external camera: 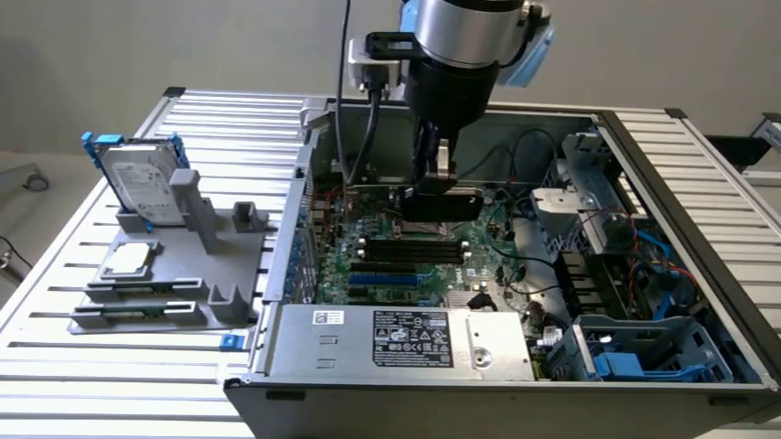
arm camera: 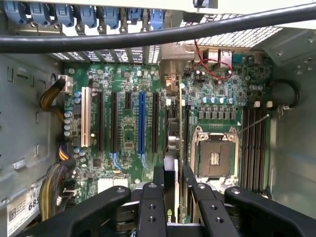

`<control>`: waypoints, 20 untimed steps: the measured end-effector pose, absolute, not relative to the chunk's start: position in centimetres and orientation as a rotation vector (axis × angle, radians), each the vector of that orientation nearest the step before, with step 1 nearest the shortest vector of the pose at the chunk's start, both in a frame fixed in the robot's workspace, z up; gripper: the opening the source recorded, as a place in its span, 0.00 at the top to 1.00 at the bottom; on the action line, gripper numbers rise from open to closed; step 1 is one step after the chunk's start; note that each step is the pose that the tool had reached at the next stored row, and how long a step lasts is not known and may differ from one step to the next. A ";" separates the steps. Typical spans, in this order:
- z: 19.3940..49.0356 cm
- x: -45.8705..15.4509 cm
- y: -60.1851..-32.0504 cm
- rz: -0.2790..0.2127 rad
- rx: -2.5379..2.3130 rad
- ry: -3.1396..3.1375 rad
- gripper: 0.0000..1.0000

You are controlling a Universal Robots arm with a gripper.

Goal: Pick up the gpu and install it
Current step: 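Insert the gpu into the slot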

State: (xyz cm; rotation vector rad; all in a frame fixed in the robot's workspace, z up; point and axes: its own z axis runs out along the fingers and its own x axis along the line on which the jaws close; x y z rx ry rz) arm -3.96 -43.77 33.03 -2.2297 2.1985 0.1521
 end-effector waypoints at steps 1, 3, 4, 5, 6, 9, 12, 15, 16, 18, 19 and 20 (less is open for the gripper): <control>32.9 -4.1 -43.8 0.149 -2.229 2.197 0.74; 32.7 -4.1 -43.9 0.149 -2.228 2.196 0.74; 32.6 -4.1 -43.9 0.151 -2.227 2.195 0.74; 32.5 -4.1 -44.0 0.152 -2.227 2.194 0.74; 32.5 -4.1 -44.0 0.152 -2.227 2.194 0.74; 32.4 -4.1 -44.0 0.152 -2.227 2.195 0.74; 32.4 -4.1 -44.0 0.152 -2.227 2.194 0.74; 32.2 -4.1 -44.1 0.153 -2.227 2.194 0.74; 32.2 -4.1 -44.2 0.154 -2.227 2.195 0.74; 32.0 -4.1 -44.3 0.156 -2.228 2.196 0.74; 32.0 -4.1 -44.5 0.159 -2.229 2.197 0.74; 31.9 -4.1 -44.7 0.164 -2.231 2.199 0.74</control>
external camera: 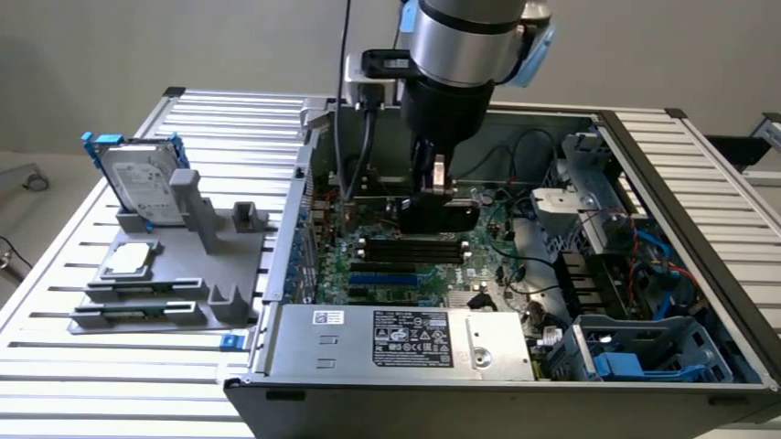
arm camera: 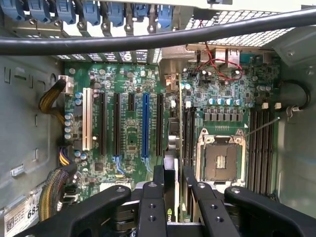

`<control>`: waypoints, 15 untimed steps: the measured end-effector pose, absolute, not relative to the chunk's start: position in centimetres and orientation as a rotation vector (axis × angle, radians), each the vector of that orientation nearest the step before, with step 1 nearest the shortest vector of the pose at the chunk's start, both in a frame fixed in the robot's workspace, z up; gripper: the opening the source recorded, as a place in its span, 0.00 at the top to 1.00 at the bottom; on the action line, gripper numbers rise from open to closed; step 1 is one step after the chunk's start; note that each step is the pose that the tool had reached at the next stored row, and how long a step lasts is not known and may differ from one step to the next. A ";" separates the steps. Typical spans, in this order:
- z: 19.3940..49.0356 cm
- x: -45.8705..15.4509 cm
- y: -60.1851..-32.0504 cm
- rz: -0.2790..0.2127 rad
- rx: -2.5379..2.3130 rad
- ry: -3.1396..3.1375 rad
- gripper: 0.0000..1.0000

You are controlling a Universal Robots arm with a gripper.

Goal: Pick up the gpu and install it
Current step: 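Insert the gpu into the slot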

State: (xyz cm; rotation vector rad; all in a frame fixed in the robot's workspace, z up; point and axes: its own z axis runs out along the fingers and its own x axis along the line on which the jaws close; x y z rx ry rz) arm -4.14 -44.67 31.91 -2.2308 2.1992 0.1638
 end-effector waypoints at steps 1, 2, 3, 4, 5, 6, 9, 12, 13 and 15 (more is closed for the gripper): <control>31.8 -4.1 -44.9 0.170 -2.233 2.202 0.74; 31.8 -4.1 -45.1 0.175 -2.235 2.204 0.74; 31.7 -4.1 -45.3 0.180 -2.237 2.206 0.74; 31.6 -4.1 -45.5 0.184 -2.238 2.208 0.74; 31.4 -4.1 -45.6 0.186 -2.239 2.209 0.74; 31.3 -4.1 -45.7 0.187 -2.239 2.209 0.74; 31.0 -4.1 -46.1 0.192 -2.241 2.212 0.74; 30.8 -4.1 -46.4 0.194 -2.242 2.213 0.74; 30.6 -4.1 -46.4 0.195 -2.243 2.213 0.74; 30.3 -4.2 -46.5 0.197 -2.245 2.213 0.74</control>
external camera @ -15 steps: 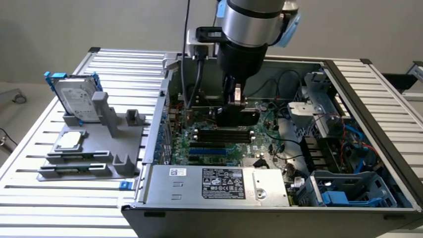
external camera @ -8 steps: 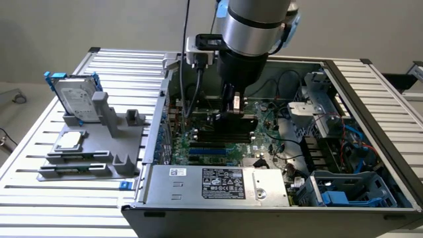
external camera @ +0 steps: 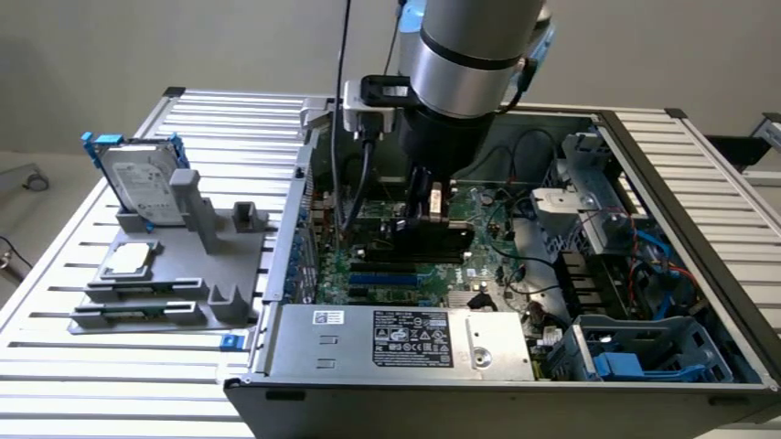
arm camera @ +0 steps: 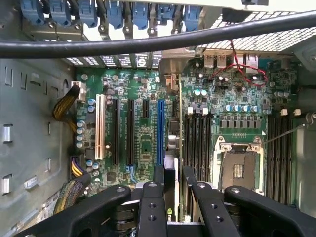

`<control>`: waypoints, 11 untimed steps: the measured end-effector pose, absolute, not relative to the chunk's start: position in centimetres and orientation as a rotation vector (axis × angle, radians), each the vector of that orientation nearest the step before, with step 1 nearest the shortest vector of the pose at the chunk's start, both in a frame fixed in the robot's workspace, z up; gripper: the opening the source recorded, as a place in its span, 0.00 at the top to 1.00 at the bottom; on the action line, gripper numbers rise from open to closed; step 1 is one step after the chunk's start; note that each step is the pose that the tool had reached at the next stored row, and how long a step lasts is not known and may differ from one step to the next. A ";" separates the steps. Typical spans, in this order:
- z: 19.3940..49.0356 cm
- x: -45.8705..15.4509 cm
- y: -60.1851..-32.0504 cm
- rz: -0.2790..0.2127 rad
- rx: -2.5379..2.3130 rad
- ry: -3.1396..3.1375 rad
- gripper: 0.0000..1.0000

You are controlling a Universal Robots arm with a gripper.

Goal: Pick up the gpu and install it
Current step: 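Insert the gpu into the slot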

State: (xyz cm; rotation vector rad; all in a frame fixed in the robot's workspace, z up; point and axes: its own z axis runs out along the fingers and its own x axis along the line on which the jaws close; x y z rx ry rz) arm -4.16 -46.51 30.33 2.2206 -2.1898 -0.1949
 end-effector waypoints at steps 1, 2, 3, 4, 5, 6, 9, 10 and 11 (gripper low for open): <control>30.2 -4.2 -46.6 -0.196 2.220 -2.188 0.74; 30.1 -4.2 -46.6 -0.198 2.220 -2.186 0.74; 30.0 -4.2 -46.6 -0.198 2.218 -2.184 0.74; 30.0 -4.2 -46.6 -0.198 2.216 -2.181 0.74; 30.0 -4.2 -46.6 -0.197 2.213 -2.178 0.74; 29.9 -4.2 -46.6 -0.196 2.210 -2.174 0.74; 29.7 -4.3 -46.6 -0.194 2.206 -2.165 0.74; 29.6 -4.3 -46.7 -0.195 2.205 -2.163 0.74; 29.5 -4.3 -46.7 -0.195 2.204 -2.162 0.74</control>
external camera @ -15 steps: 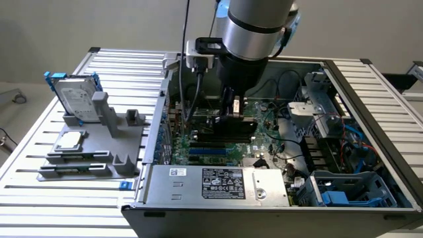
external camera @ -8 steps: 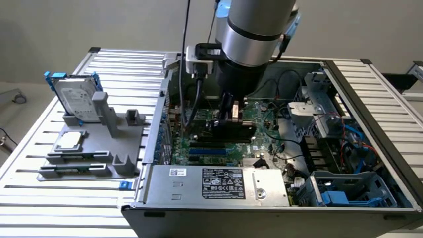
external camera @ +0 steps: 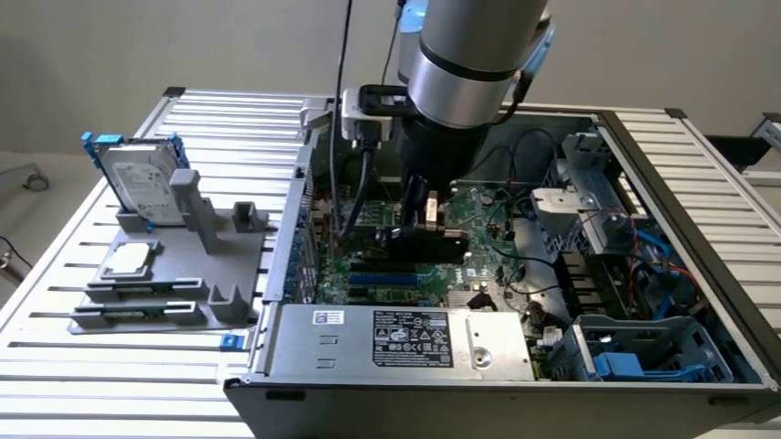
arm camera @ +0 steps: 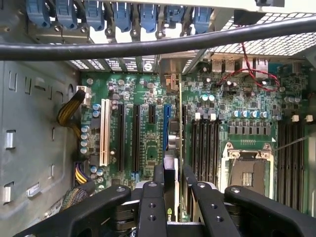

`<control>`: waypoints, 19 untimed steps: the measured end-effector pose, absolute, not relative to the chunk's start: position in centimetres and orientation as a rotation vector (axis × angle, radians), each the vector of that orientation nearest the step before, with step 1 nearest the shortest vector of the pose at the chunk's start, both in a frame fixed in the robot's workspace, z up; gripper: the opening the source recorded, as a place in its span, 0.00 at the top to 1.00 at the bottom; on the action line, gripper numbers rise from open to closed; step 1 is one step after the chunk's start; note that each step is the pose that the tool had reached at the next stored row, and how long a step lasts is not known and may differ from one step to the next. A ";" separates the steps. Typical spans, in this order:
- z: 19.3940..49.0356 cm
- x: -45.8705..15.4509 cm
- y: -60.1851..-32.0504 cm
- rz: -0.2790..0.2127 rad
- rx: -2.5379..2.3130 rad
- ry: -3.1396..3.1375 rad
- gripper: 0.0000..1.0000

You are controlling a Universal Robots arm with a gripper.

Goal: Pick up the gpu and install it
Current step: 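Insert the gpu into the slot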

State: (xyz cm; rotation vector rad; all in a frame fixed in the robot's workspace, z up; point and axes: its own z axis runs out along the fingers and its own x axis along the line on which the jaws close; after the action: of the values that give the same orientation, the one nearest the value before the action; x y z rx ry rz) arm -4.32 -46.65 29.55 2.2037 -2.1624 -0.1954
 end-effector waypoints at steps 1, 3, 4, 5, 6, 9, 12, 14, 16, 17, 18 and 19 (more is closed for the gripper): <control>29.5 -4.3 -46.7 -0.195 2.203 -2.162 0.74; 29.5 -4.3 -46.7 -0.194 2.203 -2.161 0.74; 29.5 -4.3 -46.7 -0.194 2.203 -2.162 0.74; 29.5 -4.4 -46.7 -0.195 2.203 -2.162 0.74; 29.4 -4.4 -46.7 -0.196 2.202 -2.161 0.74; 29.0 -4.6 -46.7 -0.203 2.199 -2.158 0.74; 28.7 -4.6 -46.7 -0.211 2.194 -2.154 0.74; 28.4 -4.7 -46.7 -0.215 2.192 -2.152 0.74; 28.2 -4.8 -46.7 -0.218 2.190 -2.151 0.74; 28.2 -4.8 -46.8 -0.219 2.190 -2.150 0.74; 28.2 -4.9 -46.8 -0.220 2.189 -2.149 0.74; 28.2 -4.9 -46.8 -0.222 2.188 -2.148 0.74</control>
State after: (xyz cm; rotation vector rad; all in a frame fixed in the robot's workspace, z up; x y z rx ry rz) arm -4.88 -46.81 28.16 2.1879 -2.1483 -0.2220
